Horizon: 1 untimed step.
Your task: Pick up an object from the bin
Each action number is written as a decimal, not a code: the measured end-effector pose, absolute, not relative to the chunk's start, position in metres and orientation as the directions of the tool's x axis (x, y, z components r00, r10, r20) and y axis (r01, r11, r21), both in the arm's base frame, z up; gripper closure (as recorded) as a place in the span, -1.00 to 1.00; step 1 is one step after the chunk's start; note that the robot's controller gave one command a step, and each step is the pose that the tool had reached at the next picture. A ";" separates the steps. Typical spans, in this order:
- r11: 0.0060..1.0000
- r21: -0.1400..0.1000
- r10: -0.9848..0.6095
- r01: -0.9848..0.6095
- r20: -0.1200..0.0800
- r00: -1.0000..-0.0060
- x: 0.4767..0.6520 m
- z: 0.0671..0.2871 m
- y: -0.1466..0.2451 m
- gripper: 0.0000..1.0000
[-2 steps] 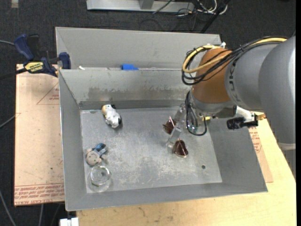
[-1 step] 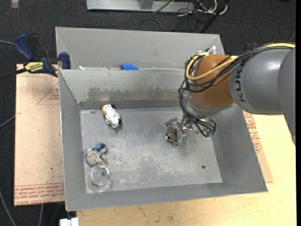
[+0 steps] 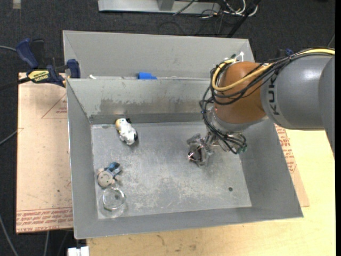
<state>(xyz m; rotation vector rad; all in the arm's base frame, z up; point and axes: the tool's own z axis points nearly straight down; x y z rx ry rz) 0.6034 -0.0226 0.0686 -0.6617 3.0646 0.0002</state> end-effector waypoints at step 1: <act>0.895 0.000 -0.447 -0.447 -0.003 -0.895 0.603 0.073 -0.023 1.00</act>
Offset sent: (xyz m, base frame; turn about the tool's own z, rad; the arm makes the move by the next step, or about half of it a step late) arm 0.0000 0.0000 0.0075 0.0000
